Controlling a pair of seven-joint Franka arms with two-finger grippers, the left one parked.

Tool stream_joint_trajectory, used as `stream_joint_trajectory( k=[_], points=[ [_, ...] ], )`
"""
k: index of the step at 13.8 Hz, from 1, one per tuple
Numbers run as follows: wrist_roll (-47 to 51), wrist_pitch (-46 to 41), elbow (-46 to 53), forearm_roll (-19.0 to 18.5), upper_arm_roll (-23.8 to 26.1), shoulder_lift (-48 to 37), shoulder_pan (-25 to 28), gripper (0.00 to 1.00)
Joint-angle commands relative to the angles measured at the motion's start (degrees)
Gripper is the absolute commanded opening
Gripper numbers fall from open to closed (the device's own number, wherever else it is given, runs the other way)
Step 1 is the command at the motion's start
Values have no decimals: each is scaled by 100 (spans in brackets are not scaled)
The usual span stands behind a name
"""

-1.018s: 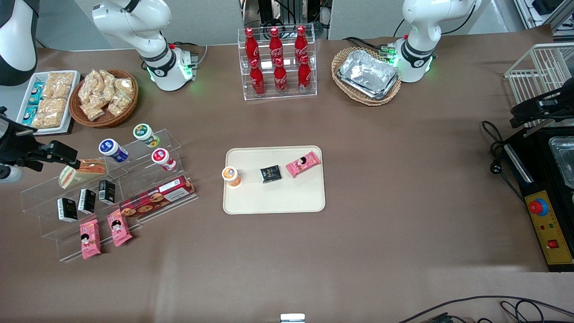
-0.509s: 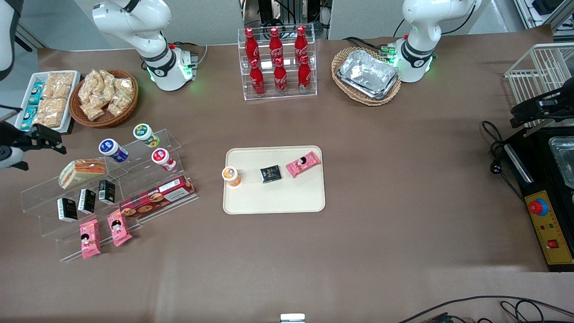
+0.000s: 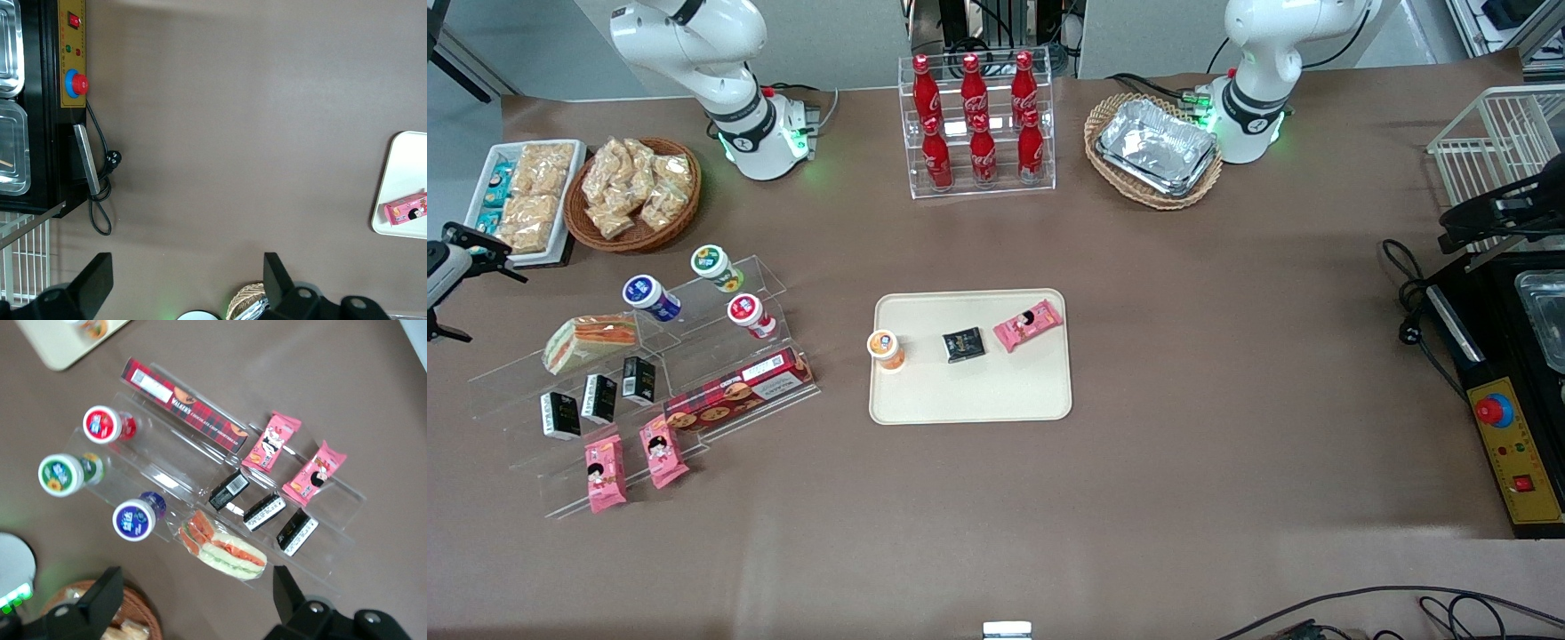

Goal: Place sandwich on tray
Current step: 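Move the right gripper toward the wrapped sandwich on the acrylic rack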

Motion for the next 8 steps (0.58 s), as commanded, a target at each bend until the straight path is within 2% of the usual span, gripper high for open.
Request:
stream_joint_trajectory(
  k=[1,4,8],
  points=[
    [-1426,71,-17,-73,14,156,-57,100],
    [-2692,212,-26,-56,14,349,-57,100],
    [-3599,397,-210,-56,14,429,-57,100]
  ],
)
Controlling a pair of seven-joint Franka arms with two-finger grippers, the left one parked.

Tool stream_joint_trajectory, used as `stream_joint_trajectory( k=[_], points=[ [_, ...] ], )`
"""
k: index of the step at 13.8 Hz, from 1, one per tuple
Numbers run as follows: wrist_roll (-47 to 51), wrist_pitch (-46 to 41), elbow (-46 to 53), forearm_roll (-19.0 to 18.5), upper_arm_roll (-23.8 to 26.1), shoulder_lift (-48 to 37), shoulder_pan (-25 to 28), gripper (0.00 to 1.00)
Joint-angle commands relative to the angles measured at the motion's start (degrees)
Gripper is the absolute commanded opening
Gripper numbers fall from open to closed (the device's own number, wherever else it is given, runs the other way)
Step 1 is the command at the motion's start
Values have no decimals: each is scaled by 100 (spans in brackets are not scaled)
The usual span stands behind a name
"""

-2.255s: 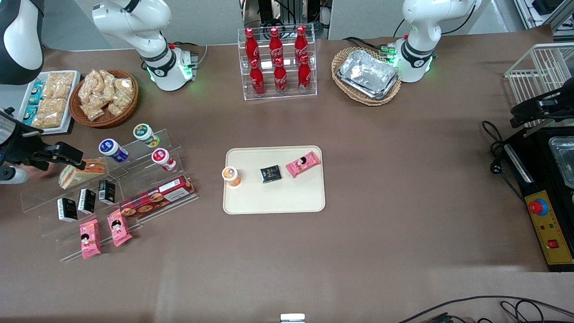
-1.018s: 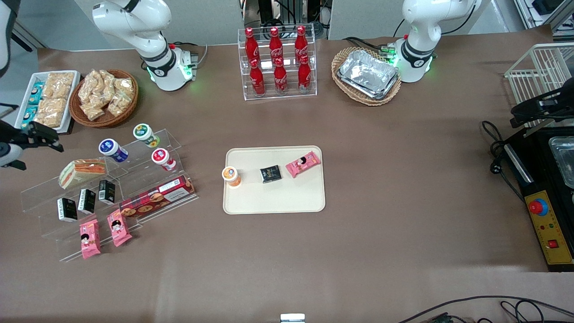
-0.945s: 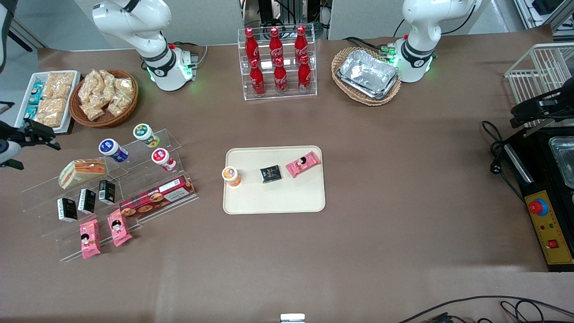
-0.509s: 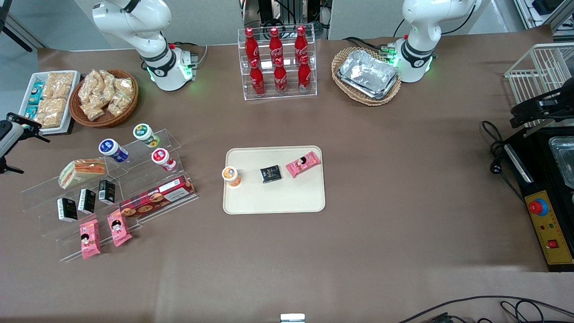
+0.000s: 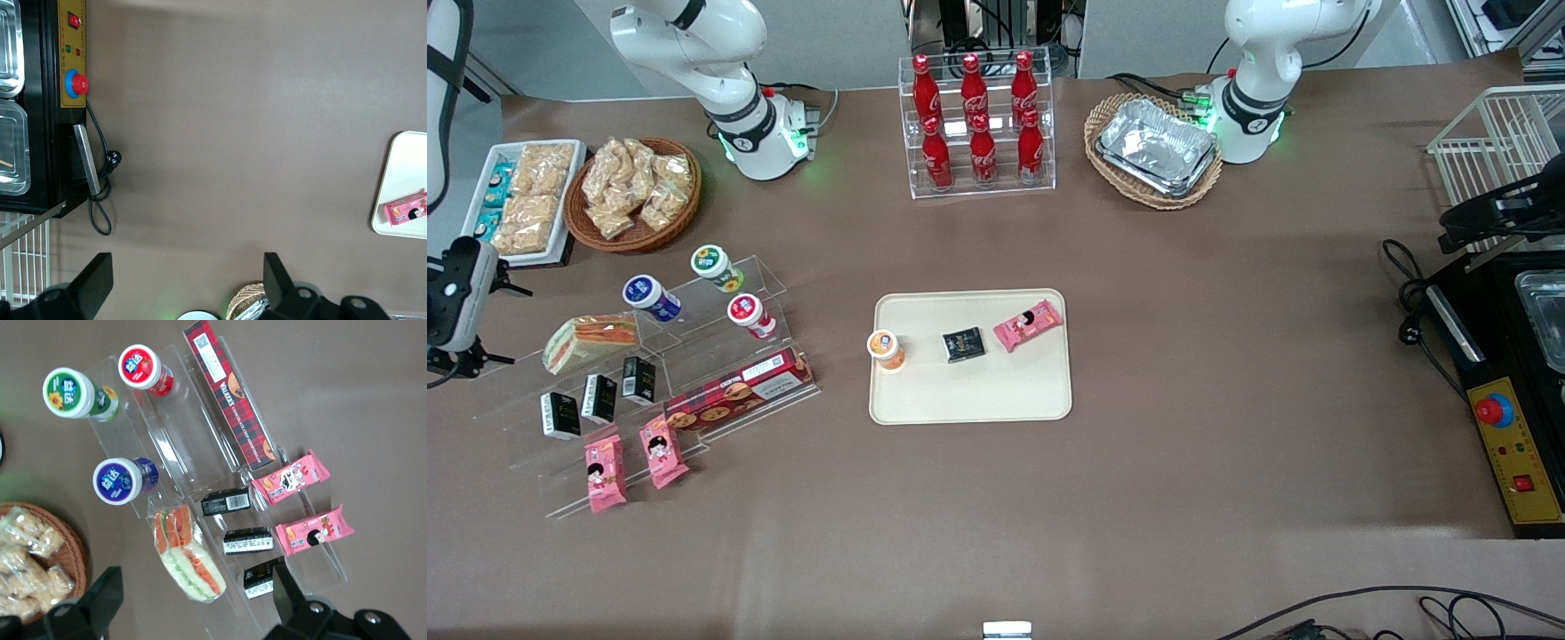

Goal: Place sandwich on tray
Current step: 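Move the right gripper toward the wrapped sandwich on the acrylic rack, then lower the right gripper over the wrapped sandwich and close on it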

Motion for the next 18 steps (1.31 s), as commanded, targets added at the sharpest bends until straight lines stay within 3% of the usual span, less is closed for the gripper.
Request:
stream_joint_trajectory(
  k=[1,18],
  points=[
    [-706,164,-183,-56,12,-4,-33,100],
    [-1542,1525,-1677,-47,12,-197,-358,100]
  ],
)
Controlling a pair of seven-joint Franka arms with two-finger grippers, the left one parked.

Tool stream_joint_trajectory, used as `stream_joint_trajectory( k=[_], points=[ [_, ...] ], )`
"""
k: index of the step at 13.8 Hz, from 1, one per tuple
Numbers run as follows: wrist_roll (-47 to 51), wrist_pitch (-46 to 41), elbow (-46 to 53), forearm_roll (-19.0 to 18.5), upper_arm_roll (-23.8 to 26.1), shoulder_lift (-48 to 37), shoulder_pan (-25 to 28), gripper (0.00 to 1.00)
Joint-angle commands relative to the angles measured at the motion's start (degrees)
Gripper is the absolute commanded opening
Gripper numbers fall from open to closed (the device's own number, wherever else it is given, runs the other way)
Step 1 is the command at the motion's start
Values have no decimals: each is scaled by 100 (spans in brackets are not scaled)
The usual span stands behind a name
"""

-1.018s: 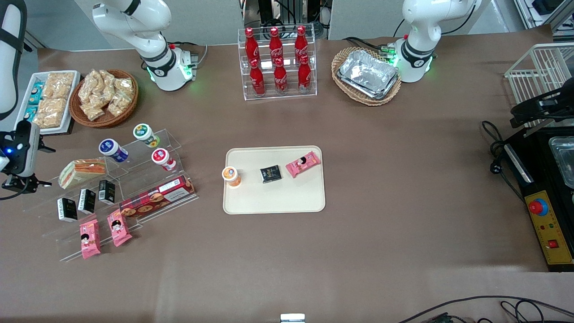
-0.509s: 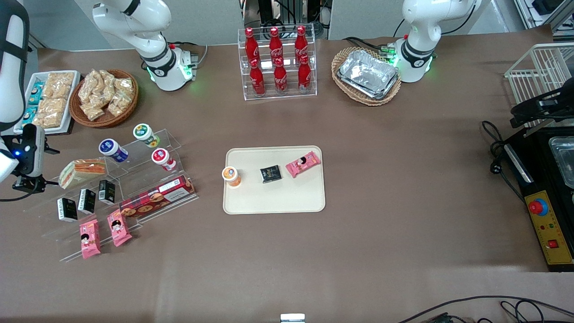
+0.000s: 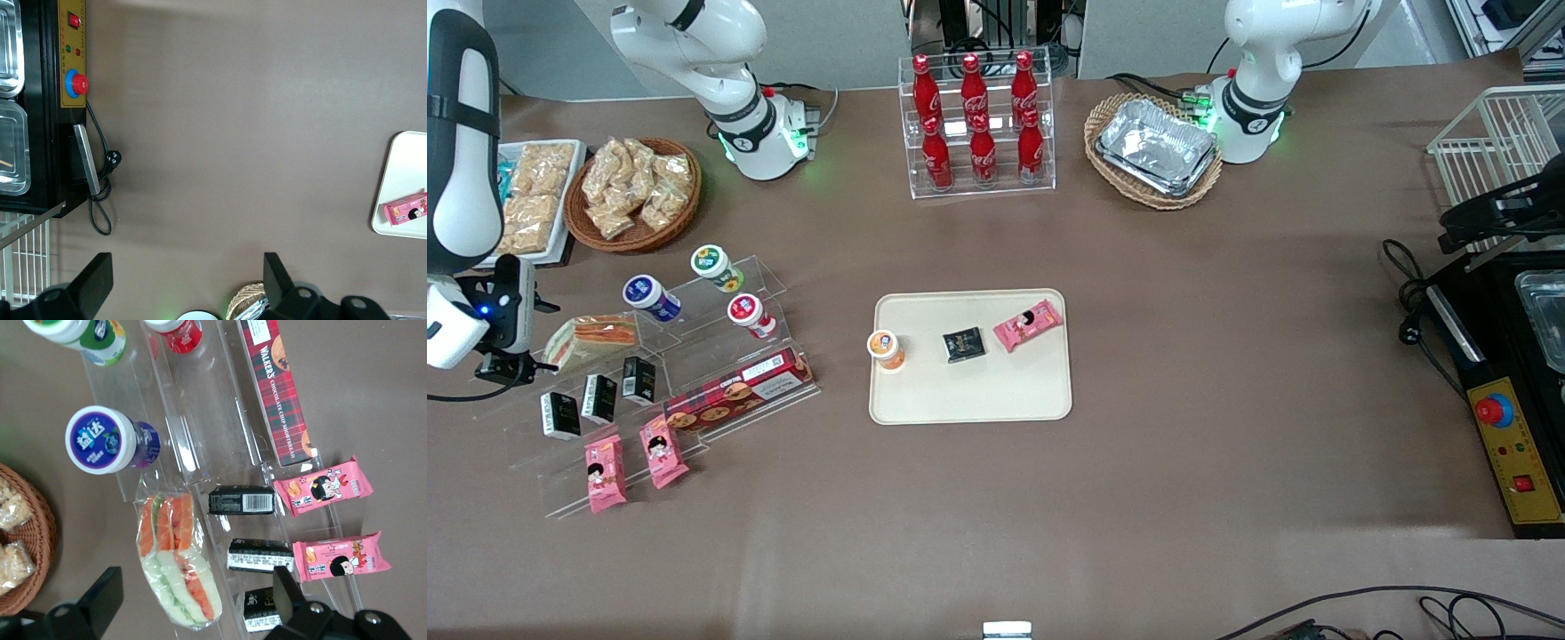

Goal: Place sandwich on tray
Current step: 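Lower the right gripper over the wrapped sandwich and close on it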

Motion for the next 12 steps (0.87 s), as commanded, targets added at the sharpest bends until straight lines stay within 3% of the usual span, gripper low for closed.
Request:
stream_joint_trajectory(
  k=[1,12],
  points=[
    [-267,497,-476,-38,27,-216,-79,100],
    [-487,1527,-1523,-3,27,-391,-176,100]
  ],
)
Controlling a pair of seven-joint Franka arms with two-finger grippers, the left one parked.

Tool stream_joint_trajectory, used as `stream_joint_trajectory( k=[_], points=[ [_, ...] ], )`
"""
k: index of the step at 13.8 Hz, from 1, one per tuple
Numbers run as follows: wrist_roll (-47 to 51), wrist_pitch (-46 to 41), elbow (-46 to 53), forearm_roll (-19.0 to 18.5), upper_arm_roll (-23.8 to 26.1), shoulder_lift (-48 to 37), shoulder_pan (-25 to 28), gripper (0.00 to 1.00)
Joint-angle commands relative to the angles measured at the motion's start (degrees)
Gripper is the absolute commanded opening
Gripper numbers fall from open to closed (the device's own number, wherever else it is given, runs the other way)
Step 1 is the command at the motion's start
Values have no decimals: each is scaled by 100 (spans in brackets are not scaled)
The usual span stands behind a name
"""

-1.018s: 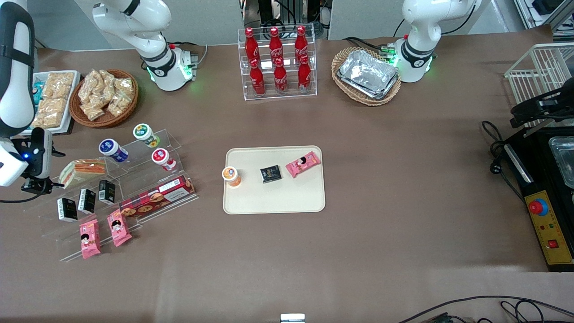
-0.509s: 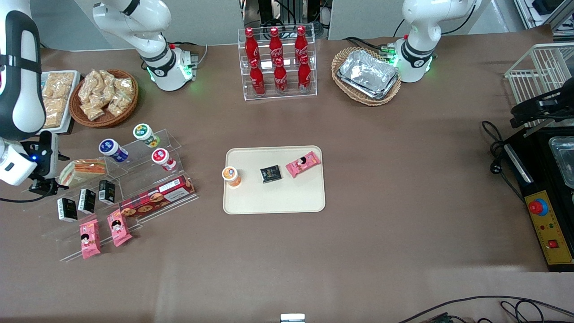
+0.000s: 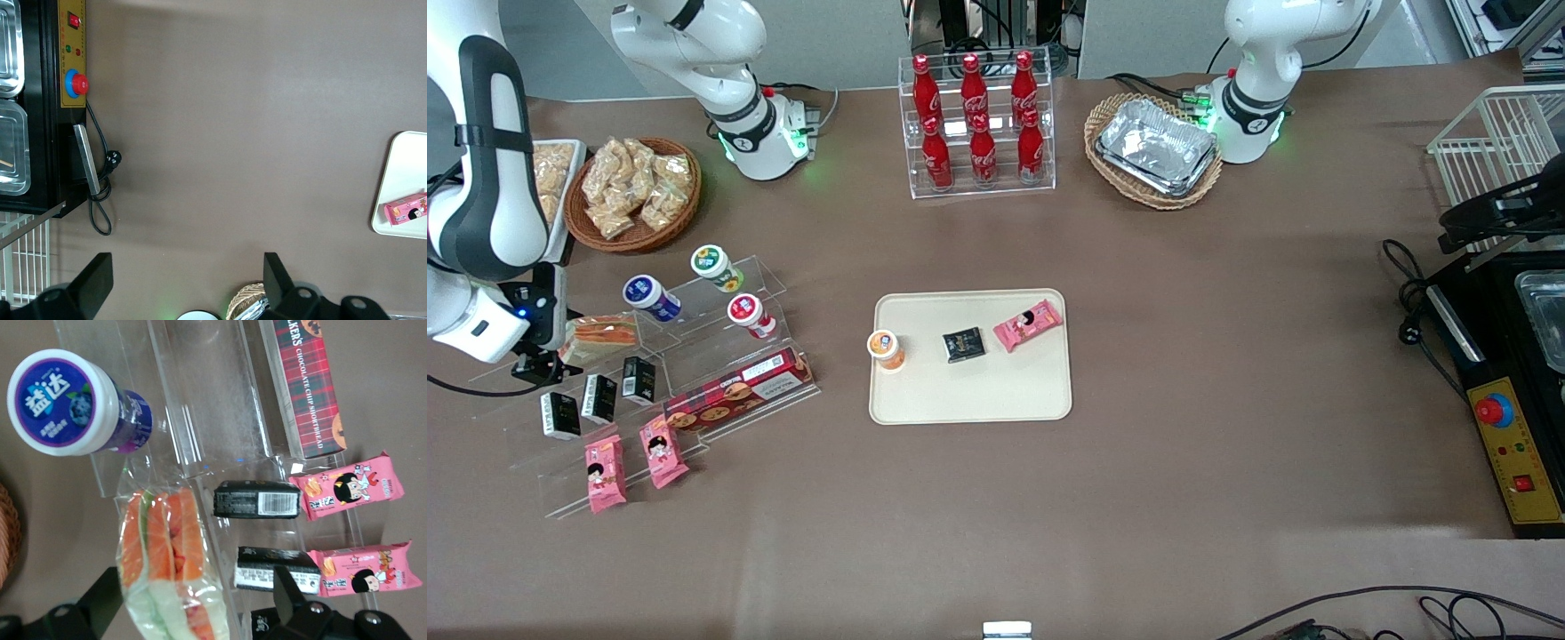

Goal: Place sandwich on tray
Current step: 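Lower the right gripper over the wrapped sandwich and close on it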

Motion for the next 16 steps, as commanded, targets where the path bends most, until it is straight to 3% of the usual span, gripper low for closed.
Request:
stream_joint_trajectory(
  k=[1,2,3,6,7,8,16],
  points=[
    [-106,199,-388,-3,24,-273,-35,100],
    [-106,269,-449,6,24,-273,-35,100],
    [-97,322,-485,6,24,-273,-35,94],
    [-97,279,-485,6,16,-229,-35,32],
    [-97,278,-485,6,16,-229,-35,5],
    [-97,278,-476,6,16,-229,-35,0],
    [-53,-115,198,32,33,-264,-26,0]
  ],
)
